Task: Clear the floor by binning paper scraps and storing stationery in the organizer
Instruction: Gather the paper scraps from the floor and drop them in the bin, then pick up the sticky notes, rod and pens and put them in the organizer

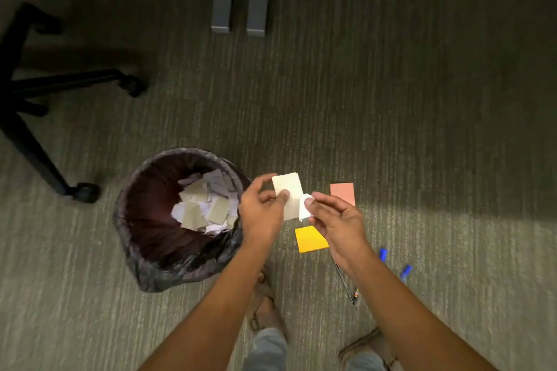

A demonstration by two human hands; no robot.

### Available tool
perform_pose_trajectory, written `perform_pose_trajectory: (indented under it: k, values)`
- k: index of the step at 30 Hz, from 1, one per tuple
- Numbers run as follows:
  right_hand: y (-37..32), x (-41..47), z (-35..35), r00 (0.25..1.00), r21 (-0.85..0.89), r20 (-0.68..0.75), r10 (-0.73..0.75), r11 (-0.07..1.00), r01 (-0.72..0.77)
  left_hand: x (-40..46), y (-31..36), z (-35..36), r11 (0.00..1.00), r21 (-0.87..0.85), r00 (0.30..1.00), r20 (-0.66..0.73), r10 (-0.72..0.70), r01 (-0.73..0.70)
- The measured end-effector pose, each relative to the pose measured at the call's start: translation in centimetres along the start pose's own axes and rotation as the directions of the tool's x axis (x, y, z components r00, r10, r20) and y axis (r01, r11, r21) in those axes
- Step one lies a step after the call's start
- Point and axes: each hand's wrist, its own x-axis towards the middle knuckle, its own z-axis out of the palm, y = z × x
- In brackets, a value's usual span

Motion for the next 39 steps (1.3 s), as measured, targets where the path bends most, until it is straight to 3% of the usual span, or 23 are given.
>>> perform_pose_trajectory:
  k: [4, 10, 20, 23, 33, 39]
  values:
    - [0.5, -1.6, 5.8, 0.998, -0.064, 0.068, 0.007, 0.998, -0.003, -0.6, 2.3, -6.6, 0.995, -0.095, 0.99, -0.144, 0.0, -0.014]
    - [3.7, -2.8, 13.3, 0.994, -0.152, 0.109, 0.004, 0.988, 0.013, 0.1, 1.0, -15.5, 0.999, -0.024, 0.928, -0.369, -0.045, 0.038]
    - [9.8, -1.8, 17.5, 0.999, -0.248, 0.025, -0.046, 0.968, 0.05, 1.5, -4.0, -19.9, 0.993, -0.015, 0.919, -0.376, -0.116, 0.12]
    - [10.3, -2.2, 17.0, 0.999, -0.3, -0.007, -0.046, 0.953, 0.042, 1.1, -4.4, -20.2, 0.995, 0.019, 0.904, -0.419, -0.079, 0.096]
    - [8.1, -2.6, 10.6, 0.984, -0.3, -0.114, -0.136, 0.949, 0.096, -0.8, -2.5, -12.8, 0.989, 0.138, 0.986, -0.151, 0.065, -0.044]
    - [6.7, -1.7, 2.8, 0.955, -0.271, -0.247, -0.164, 0.958, 0.094, -3.1, -3.7, -5.2, 0.951, 0.247, 0.982, 0.079, 0.173, -0.187]
